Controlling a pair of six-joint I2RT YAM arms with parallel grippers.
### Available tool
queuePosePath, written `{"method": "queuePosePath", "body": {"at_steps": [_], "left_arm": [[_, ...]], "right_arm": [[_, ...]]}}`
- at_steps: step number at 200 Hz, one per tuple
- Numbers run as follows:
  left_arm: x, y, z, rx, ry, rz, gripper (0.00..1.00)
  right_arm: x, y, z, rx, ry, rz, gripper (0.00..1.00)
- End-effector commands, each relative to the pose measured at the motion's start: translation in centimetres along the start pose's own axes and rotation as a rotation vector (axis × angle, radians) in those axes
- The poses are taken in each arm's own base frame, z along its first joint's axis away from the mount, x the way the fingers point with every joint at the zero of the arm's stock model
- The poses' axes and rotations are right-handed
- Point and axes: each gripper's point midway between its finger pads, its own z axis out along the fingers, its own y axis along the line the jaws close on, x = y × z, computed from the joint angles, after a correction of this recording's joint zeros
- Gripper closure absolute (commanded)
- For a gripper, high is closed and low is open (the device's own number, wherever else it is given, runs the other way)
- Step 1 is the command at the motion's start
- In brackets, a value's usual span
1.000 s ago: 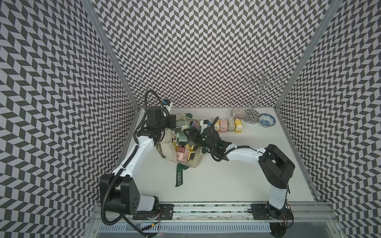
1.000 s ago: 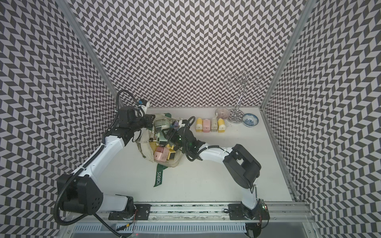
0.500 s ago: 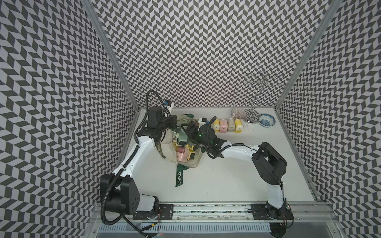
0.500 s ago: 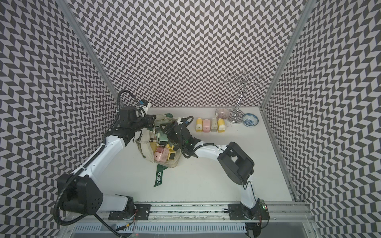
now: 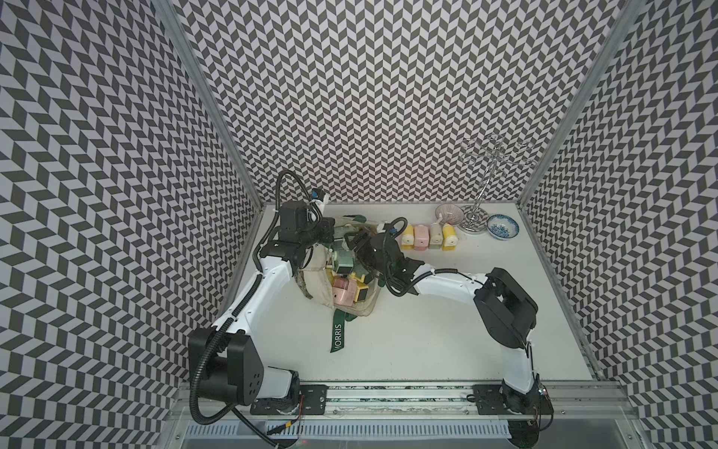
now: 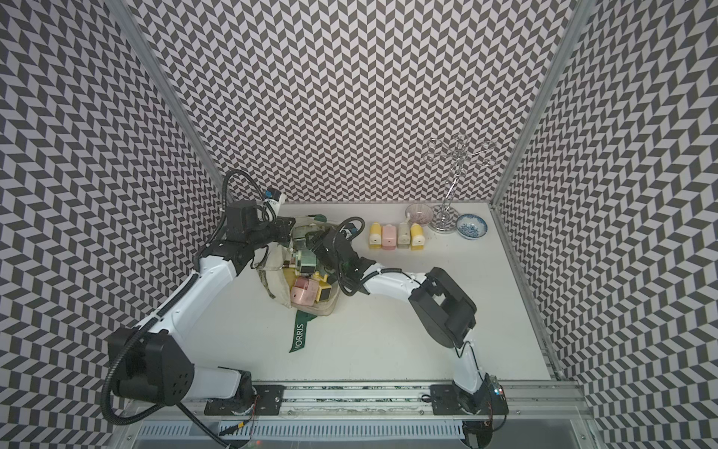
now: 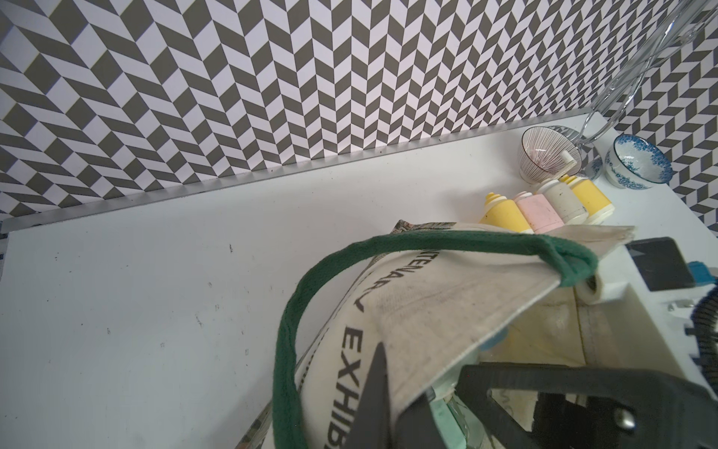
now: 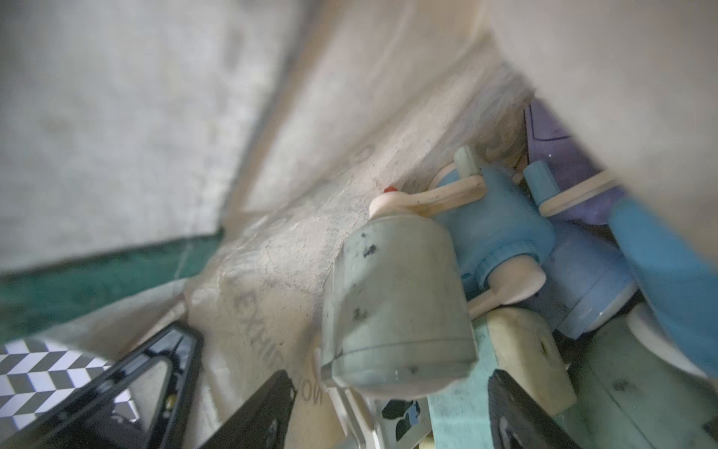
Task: Take out the pencil sharpeners from the tote bags
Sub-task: Pick up the pencil sharpener from the canvas bag.
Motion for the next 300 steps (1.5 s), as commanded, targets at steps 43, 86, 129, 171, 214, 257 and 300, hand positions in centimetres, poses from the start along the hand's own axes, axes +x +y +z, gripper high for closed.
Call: {"method": "queuePosePath", "body": {"at_steps": [43, 86, 129, 171, 214, 257, 300], "left_arm": [[-5.6, -2.1, -2.5, 0.057, -0.179, 0.058, 1.00], [-5.6, -2.1, -2.4, 0.059, -0.177, 0.058, 1.00], [-5.6, -2.2, -2.4, 0.061, -0.176, 0.058, 1.00], [-5.6, -2.1, -2.4, 0.058, -0.176, 0.057, 1.00], [-5.6, -2.1, -2.4, 0.057, -0.176, 0.059, 1.00], [-5.6, -2.1, -2.5, 0.055, -0.177, 0.061, 1.00], [-5.6, -2.2, -2.4, 0.060, -0.176, 0.060, 1.00]], "right_arm": [[-2.7, -1.6, 2.3, -0.011, -0.084, -0.010, 0.20], [-2.6, -2.3, 3.1, -0.005, -0.074, -0.034, 0.20], [-2.5, -2.2, 1.7, -0.038, -0.082, -0.088, 0.20], [-0.9, -1.2, -0.8, -0.124, -0.024, -0.221, 0.21], [-0.5, -1.3, -3.1, -0.177, -0.017, -0.306, 0.21], [-0.7, -1.3, -1.6, -0.195, 0.009, -0.227, 0.19], [0.3, 0.3, 0.0, -0.259, 0.091, -0.202, 0.21]]}}
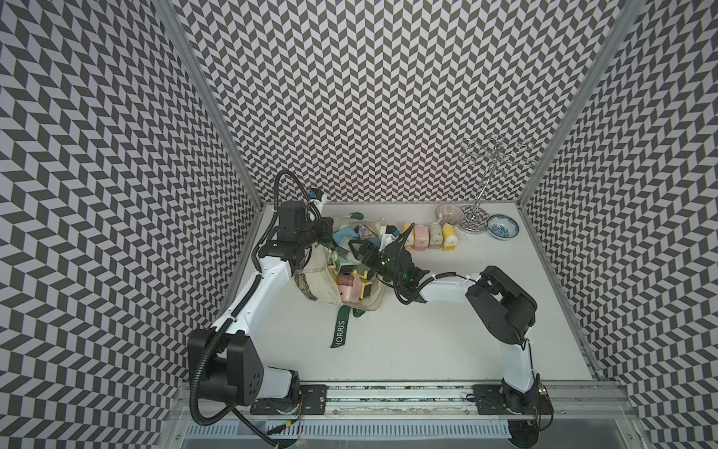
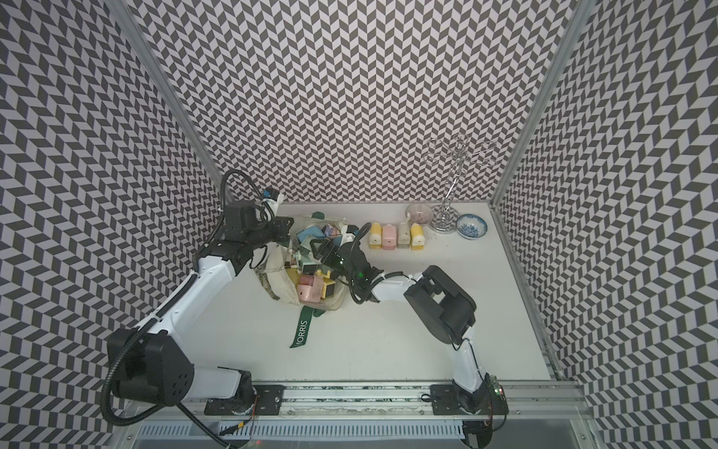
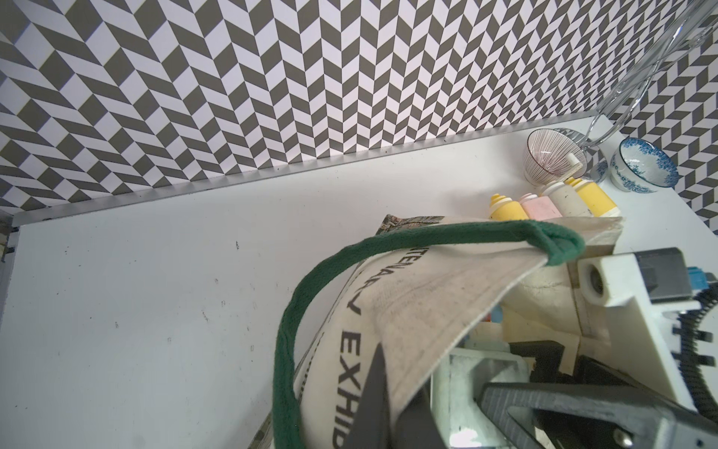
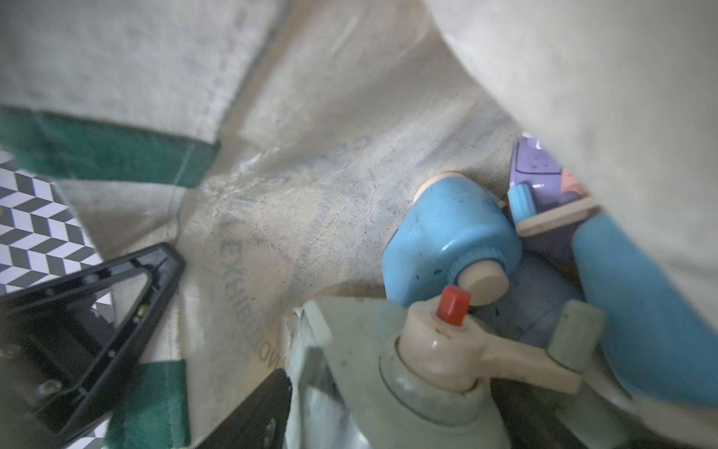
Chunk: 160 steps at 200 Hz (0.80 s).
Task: Take out the pencil sharpeners from the tote bags
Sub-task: Pick up the pencil sharpener from the canvas bag.
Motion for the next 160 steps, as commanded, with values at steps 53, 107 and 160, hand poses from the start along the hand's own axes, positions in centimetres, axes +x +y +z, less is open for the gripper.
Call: {"method": "queuePosePath", "body": {"at_steps": [53, 107, 160], "left_arm": [[-5.5, -2.3, -2.3, 0.065, -0.176, 0.061, 1.00], [-5.3, -2.3, -2.1, 0.069, -0.168, 0.057, 1.00], [-5.3, -2.3, -2.0, 0.066, -0.168, 0.057, 1.00]], "right_arm": [[1.3, 4.8, 0.8, -0.156, 0.155, -0.005, 0.26], [3.2, 6.0, 0.4, -0.181, 0.268, -0.089, 0.26], [4.7, 6.5, -0.2, -0.220, 0.344, -0.128, 0.26]]}}
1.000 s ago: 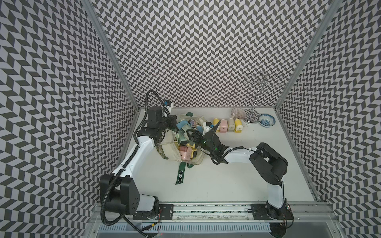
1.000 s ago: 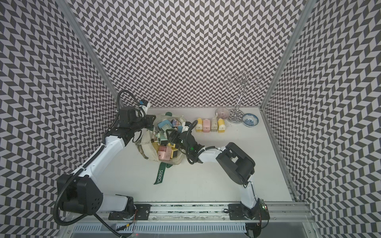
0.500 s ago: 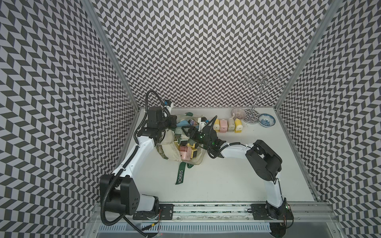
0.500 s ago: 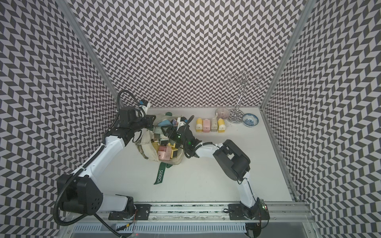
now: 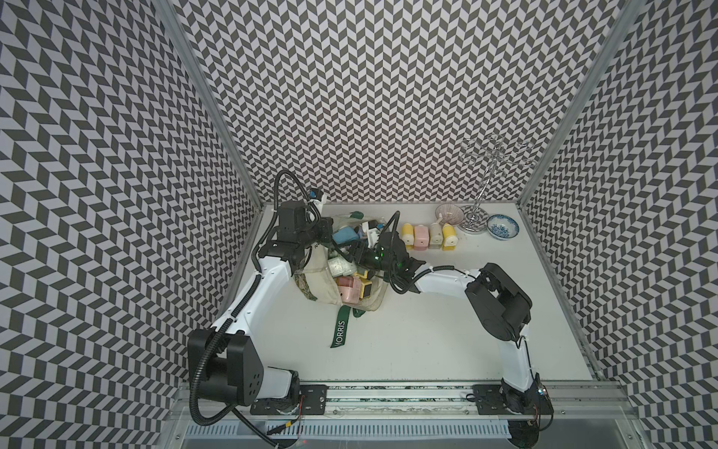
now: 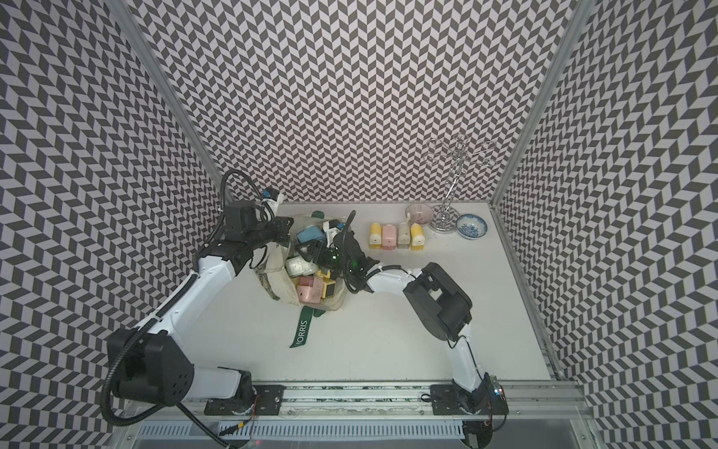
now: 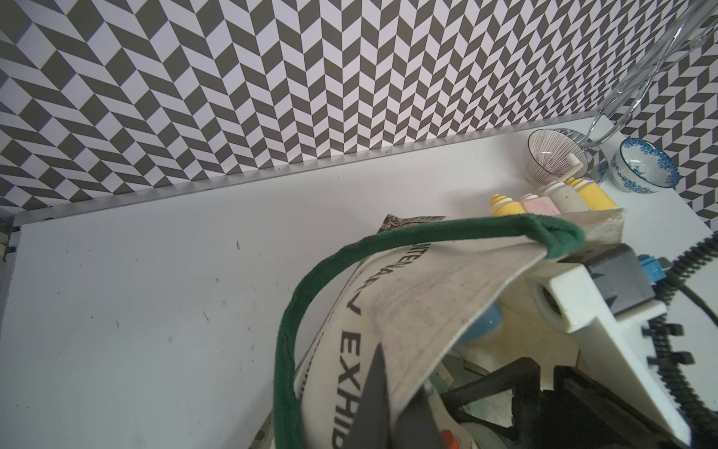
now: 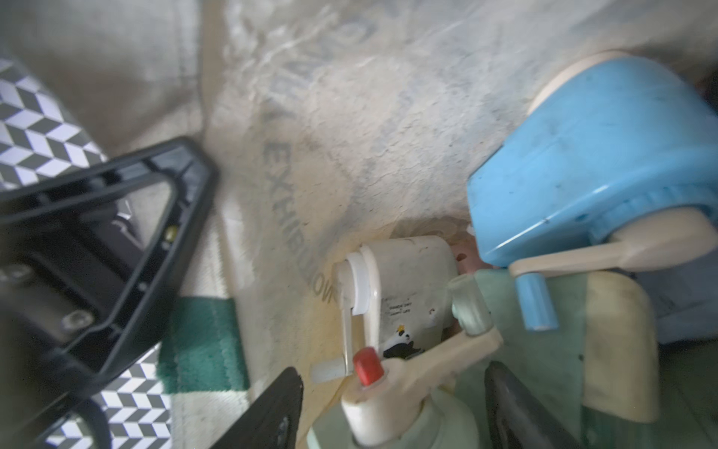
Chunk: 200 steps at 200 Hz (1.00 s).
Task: Take out the pencil sharpeners from the tote bags
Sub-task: Pick up the pencil sharpener from the canvas bag.
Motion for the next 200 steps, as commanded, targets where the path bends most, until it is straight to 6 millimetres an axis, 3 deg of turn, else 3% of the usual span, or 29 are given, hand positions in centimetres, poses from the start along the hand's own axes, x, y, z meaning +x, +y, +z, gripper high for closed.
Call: {"method": "queuePosePath", "body": {"at_steps": [1, 81, 130, 200], "left_arm": [[-5.3, -2.3, -2.0, 0.067, -0.168, 0.057, 1.00], [-5.2, -2.3, -2.0, 0.065, -0.164, 0.061, 1.00], [-5.2, -2.3, -1.9, 0.060, -0.164, 0.064, 1.00], [-5.1, -2.3, -1.9, 0.059, -0.160, 0.063, 1.00]], "right_arm": [[0.4, 2.8, -0.3, -0.092, 0.038, -0.060, 0.26], [3.6, 2.0, -1.8, -0.147, 0.187, -0.244, 0.27], [4.1, 3.0, -0.9, -0.202, 0.251, -0.236, 0.34], [4.9, 3.3, 0.3, -0.236, 0.332, -0.261, 0.35]]}}
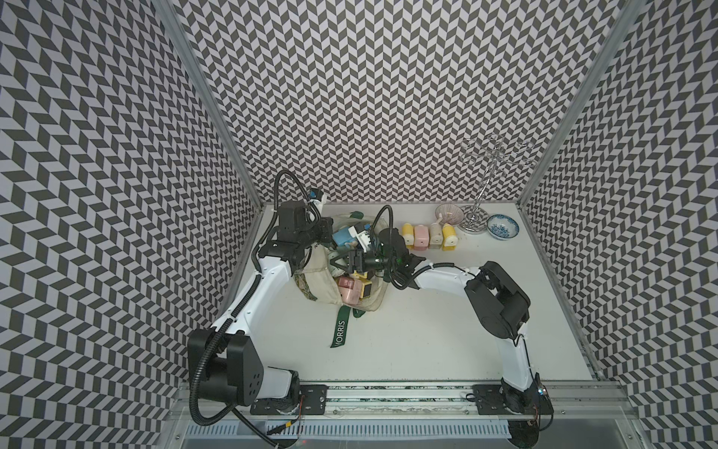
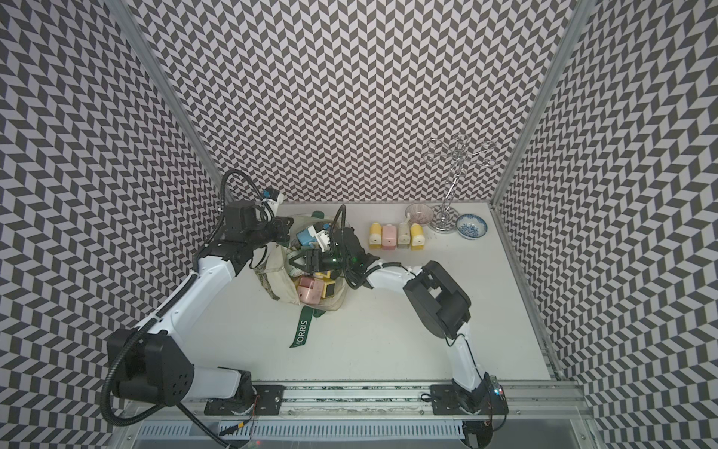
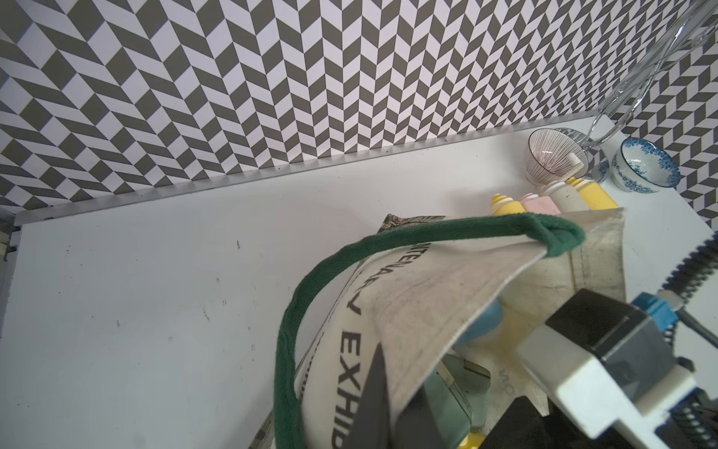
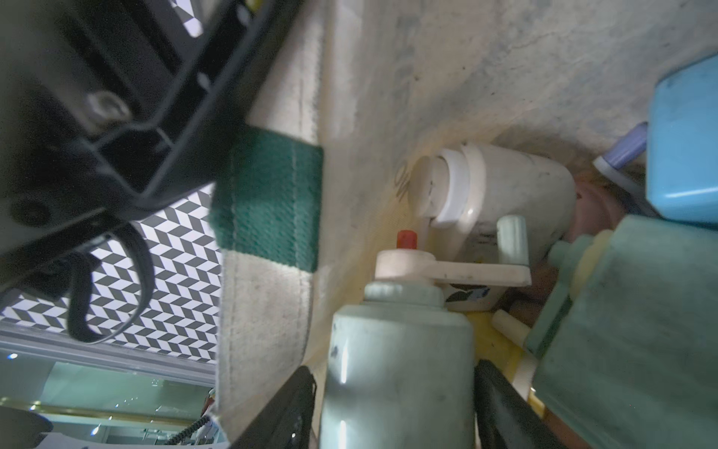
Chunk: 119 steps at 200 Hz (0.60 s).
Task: Take out the pencil sharpeners from the tote bags
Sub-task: Pick up the pencil sharpener from the canvas bag.
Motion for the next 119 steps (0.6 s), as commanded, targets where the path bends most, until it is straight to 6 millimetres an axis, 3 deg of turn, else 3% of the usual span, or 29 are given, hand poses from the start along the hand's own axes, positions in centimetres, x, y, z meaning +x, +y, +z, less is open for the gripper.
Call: {"method": "queuePosePath", "body": {"at_steps": [1, 62, 119], "left_arm": [[-5.1, -2.3, -1.9, 0.060, -0.160, 0.062, 1.00], [-5.0, -2.3, -1.8, 0.060, -0.158, 0.062, 1.00], [-5.0, -2.2, -1.8, 0.058, -0.157, 0.061, 1.00]], "right_arm": [[0.6, 0.6, 0.9, -0.044, 0.049, -0.042, 0.35], [1.1, -1.6, 1.3, 0.057, 0.083, -0.067, 0.37], [-0.5, 0.7, 0.6, 0.037, 0.057, -0.147, 0.62]]}}
